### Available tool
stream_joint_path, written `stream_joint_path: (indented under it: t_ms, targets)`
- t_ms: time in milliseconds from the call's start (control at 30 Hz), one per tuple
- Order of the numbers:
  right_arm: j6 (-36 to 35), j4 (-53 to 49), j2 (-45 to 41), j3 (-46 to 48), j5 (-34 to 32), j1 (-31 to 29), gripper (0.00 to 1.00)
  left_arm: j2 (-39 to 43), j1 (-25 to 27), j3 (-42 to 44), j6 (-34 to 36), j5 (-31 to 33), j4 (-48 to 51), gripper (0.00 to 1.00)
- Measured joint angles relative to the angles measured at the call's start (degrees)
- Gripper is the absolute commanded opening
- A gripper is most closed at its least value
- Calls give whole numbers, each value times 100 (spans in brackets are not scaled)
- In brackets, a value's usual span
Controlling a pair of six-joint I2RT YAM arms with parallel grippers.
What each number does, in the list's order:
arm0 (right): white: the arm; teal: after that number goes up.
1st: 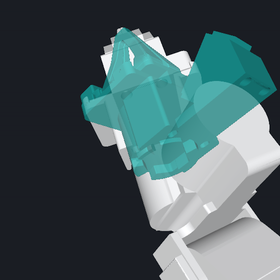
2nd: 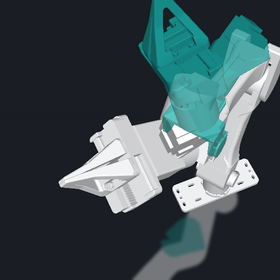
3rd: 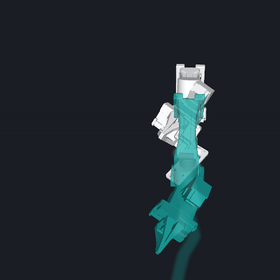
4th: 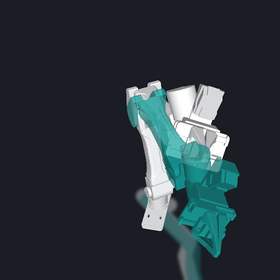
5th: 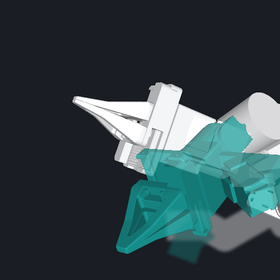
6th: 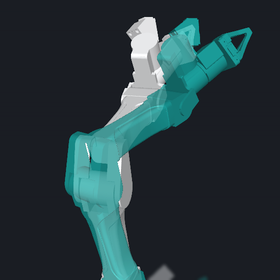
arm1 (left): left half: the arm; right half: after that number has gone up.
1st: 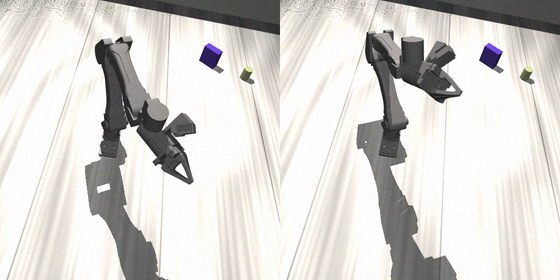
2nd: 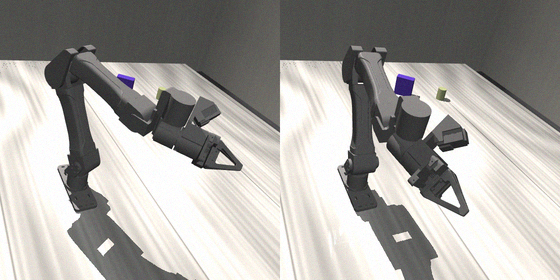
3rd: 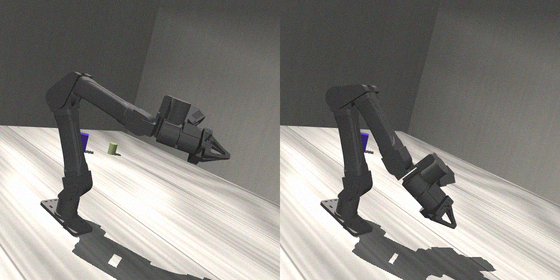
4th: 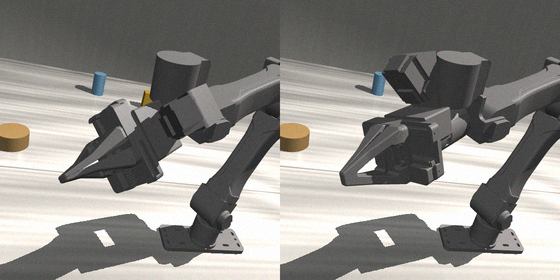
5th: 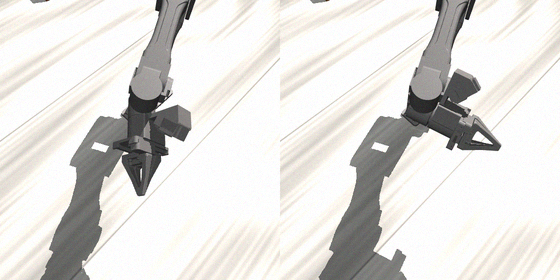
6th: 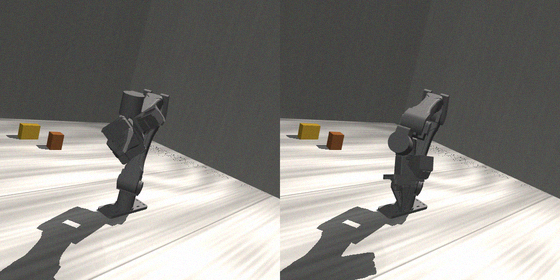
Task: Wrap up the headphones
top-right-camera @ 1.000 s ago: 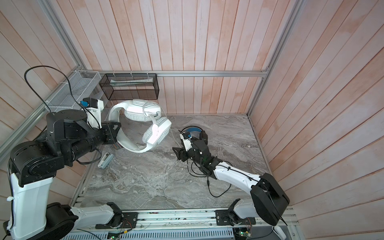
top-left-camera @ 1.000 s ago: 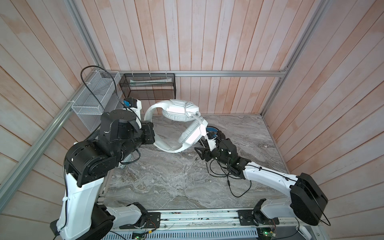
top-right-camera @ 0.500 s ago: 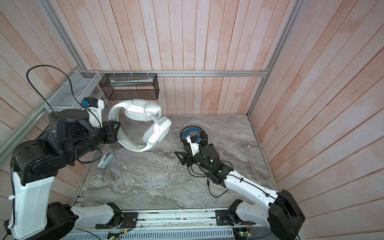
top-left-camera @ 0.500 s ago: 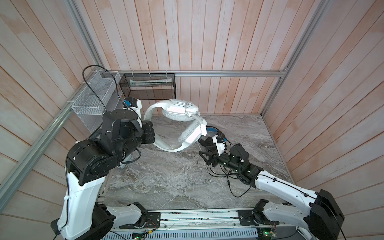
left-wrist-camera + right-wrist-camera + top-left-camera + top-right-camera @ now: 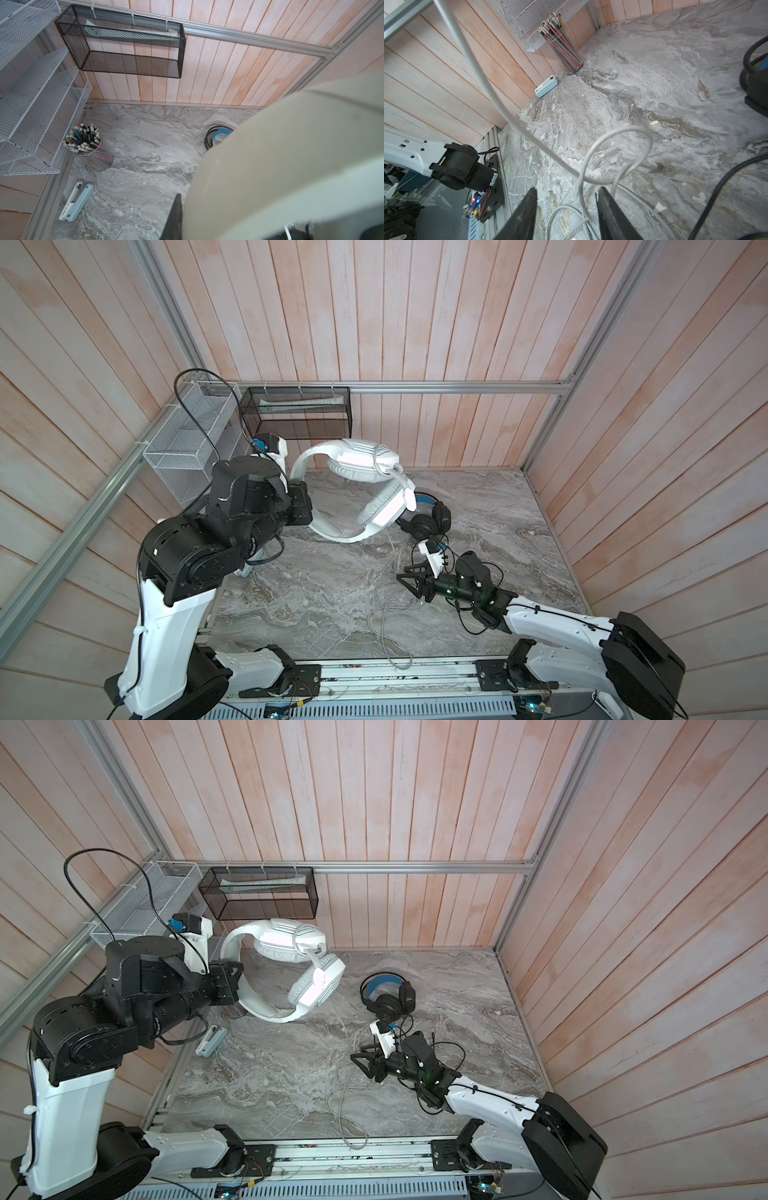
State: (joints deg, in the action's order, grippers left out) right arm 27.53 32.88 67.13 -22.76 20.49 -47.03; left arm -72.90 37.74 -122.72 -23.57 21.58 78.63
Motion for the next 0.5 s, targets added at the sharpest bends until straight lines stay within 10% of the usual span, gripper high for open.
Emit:
stream_joint_path:
  t_ms: [400,500]
  targets:
    - [105,514,1045,4,-46,-85,43,-26,-9,2,2,144,0,0]
    - [74,551,1043,37,-116,-96,29,-26,-22,4,2,144,0,0]
